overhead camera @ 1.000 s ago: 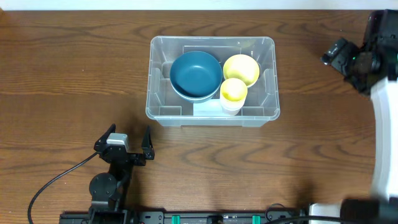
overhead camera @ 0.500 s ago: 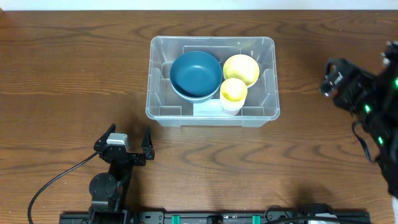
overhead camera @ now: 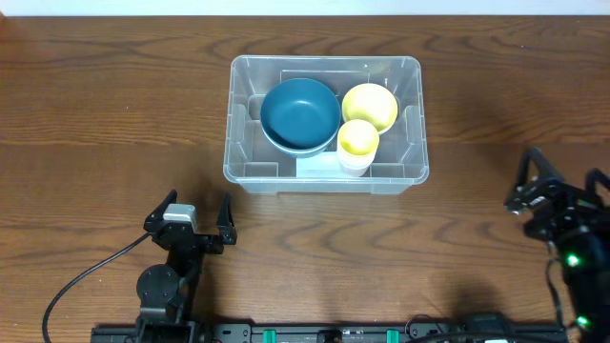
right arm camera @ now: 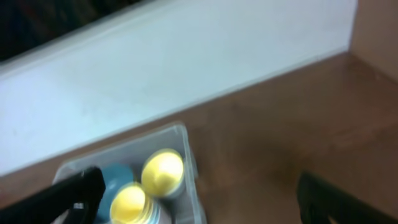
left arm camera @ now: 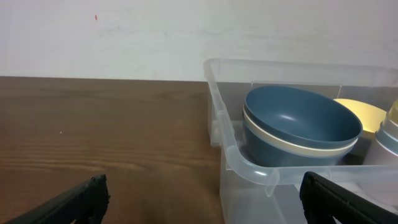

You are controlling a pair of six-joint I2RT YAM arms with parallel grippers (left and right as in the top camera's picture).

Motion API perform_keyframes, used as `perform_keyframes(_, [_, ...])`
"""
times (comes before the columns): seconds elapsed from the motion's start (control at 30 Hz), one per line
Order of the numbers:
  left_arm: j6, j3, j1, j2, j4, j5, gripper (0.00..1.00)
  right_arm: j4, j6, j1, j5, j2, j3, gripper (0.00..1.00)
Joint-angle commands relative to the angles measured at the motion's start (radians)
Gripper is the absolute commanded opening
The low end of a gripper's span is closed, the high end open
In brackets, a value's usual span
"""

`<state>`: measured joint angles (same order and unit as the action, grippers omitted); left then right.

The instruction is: Pack container

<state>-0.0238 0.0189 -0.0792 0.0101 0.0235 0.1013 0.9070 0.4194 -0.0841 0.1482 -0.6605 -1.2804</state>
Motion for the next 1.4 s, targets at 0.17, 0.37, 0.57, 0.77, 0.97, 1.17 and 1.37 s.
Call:
perform_keyframes(0.17, [0.016, -0.015, 0.005, -0.006, 0.038, 0.015, 0.98, -0.510, -0.258, -0.008, -0.241, 0.200, 0.467, 0.99])
perform_keyframes(0.37, [0.016, -0.015, 0.005, -0.006, 0.039, 0.015, 0.98, -0.826, -0.393, 0.000, -0.357, 0.372, 0.766, 0.99])
perform_keyframes(0.57, [0.016, -0.015, 0.005, -0.006, 0.039, 0.015, 0.98, -0.998, -0.399, 0.052, -0.370, 0.547, 0.991, 0.99])
perform_keyframes(0.77, [0.016, -0.015, 0.005, -0.006, 0.038, 0.015, 0.98, -1.028, -0.399, 0.078, -0.370, 0.657, 1.126, 0.99])
perform_keyframes(0.97, [0.016, -0.015, 0.005, -0.006, 0.039, 0.015, 0.98, -1.037, -0.399, 0.078, -0.354, 0.655, 1.197, 0.99])
perform_keyframes(1.17, [0.016, -0.015, 0.005, -0.006, 0.038, 0.015, 0.98, -1.039, -0.399, 0.078, -0.311, 0.655, 1.254, 0.99])
perform_keyframes(1.37, [0.016, -0.015, 0.005, -0.006, 0.039, 0.015, 0.98, -0.964, -0.399, 0.080, -0.254, 0.655, 1.275, 0.99])
